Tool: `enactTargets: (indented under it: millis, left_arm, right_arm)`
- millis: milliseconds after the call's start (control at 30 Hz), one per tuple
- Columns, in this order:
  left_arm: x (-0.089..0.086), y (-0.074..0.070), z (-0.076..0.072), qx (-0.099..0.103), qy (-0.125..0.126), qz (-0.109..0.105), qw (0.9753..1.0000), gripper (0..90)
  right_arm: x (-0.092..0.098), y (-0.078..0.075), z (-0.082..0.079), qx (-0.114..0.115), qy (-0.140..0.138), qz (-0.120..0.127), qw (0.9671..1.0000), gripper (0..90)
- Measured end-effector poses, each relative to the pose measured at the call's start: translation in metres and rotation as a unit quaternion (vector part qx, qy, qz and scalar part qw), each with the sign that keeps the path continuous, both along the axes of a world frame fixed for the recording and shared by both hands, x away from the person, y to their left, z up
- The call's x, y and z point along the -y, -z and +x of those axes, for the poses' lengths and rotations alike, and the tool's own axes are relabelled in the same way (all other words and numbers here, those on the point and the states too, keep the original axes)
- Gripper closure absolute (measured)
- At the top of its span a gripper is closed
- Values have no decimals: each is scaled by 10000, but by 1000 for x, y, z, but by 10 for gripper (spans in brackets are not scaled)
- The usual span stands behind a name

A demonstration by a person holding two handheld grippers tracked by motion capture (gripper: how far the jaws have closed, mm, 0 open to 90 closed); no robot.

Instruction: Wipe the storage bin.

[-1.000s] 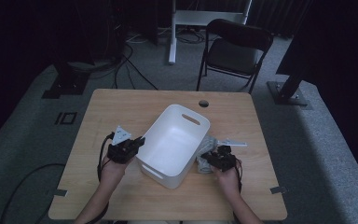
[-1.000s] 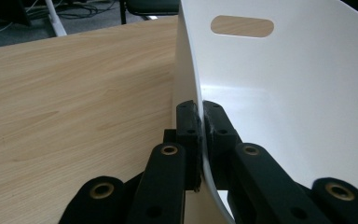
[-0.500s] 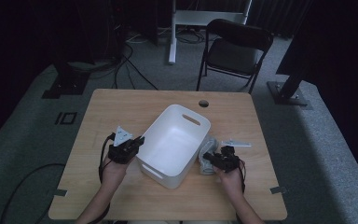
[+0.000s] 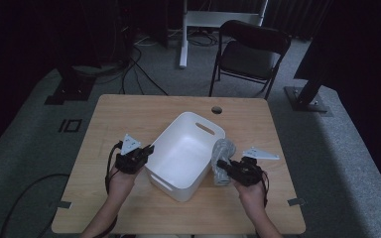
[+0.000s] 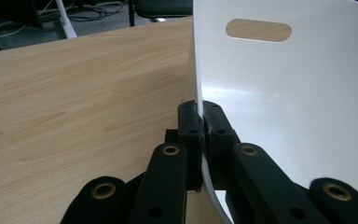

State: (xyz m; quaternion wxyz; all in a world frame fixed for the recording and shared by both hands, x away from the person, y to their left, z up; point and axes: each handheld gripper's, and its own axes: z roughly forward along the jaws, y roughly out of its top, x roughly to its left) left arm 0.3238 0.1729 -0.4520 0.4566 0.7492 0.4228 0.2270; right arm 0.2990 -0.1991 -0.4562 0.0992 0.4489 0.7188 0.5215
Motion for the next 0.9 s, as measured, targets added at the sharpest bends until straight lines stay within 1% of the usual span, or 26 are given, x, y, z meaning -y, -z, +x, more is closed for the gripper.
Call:
enactTargets:
  millis: [33, 100, 167, 267, 300, 500, 567, 600, 700, 900]
  left_arm:
    - [0, 0, 0, 3, 9, 2, 10000, 876]
    - [0, 0, 0, -1, 28, -6, 10000, 877]
    - [0, 0, 1, 7, 67, -38, 10000, 876]
    - [-1, 1, 1, 11, 119, -51, 9999, 876]
    - [-1, 1, 1, 5, 126, -56, 9999, 876]
    - [-2, 1, 1, -16, 185, -91, 9998, 873]
    - [-2, 1, 1, -11, 186, -82, 9998, 871]
    - [-1, 0, 1, 0, 187, -37, 9998, 872]
    - [0, 0, 1, 10, 180, 10, 9998, 871]
    - [0, 0, 1, -10, 182, -22, 9998, 867]
  right_arm:
    - [-3, 2, 1, -2, 4, -42, 10000, 779]
    - [-7, 6, 4, -71, -32, -36, 10000, 779]
    - [-10, 7, 6, -76, -47, -75, 9999, 778]
    - [-12, 9, 7, -106, -58, -116, 9999, 778]
    - [-13, 12, 8, -170, -72, -151, 9997, 779]
    - [-16, 21, 11, -261, -41, -219, 9994, 779]
    - [-17, 25, 12, -314, -15, -259, 9992, 778]
    - [-17, 27, 13, -355, -10, -260, 9990, 778]
    - [-17, 33, 16, -433, 15, -318, 9986, 779]
    - [-16, 43, 23, -608, 68, -372, 9974, 778]
